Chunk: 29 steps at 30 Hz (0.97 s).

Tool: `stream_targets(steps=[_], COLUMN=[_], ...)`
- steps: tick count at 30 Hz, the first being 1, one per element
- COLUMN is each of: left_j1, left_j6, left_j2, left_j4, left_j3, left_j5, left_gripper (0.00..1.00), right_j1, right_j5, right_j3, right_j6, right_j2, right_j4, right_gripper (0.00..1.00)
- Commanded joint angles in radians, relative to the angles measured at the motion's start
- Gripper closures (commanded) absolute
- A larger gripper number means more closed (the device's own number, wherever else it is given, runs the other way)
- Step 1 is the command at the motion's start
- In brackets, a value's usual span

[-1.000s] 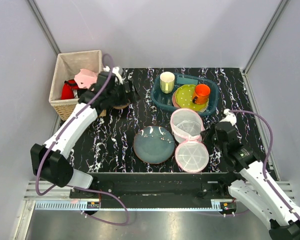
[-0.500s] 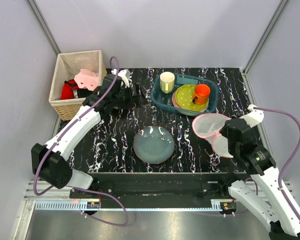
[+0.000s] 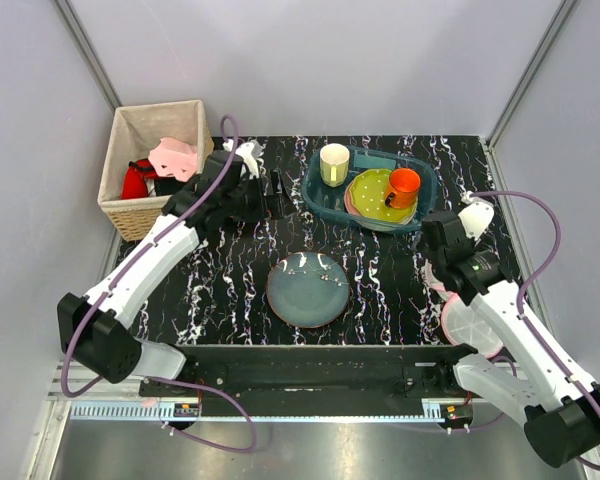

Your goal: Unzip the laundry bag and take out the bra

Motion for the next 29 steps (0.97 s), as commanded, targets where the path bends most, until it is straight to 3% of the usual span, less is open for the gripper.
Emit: stream_targets(steps=[1,8,20,29], left_j1=[-0.005,-0.005,-0.003,-0.003], left_j6=[0.031,0.048,0.073,0.070], left_j2=[-0.080,-0.097,-0.206,-0.241], left_j4=[0.002,-0.024,-0.053,-0.055], left_j3=[0.003,-0.025,-0.196,-0.238], left_j5=[-0.030,-0.073,-0.182,-0.200], left_gripper=[0.01,0.01,0.01,0.01], right_j1=[-0.007,-0.007,-0.007,-0.007], right_j5=[-0.054,-0.142,-0.188,-0.218], right_j3=[0.061,0.077,0.049,0.011], right_j6=[0.000,-0.017,-0.014,-0.020], right_j2=[-0.020,0.048,0.130,0.102], right_j4=[0.058,0.083,0.095,0.118], right_gripper=[0.00,0.00,0.00,0.00])
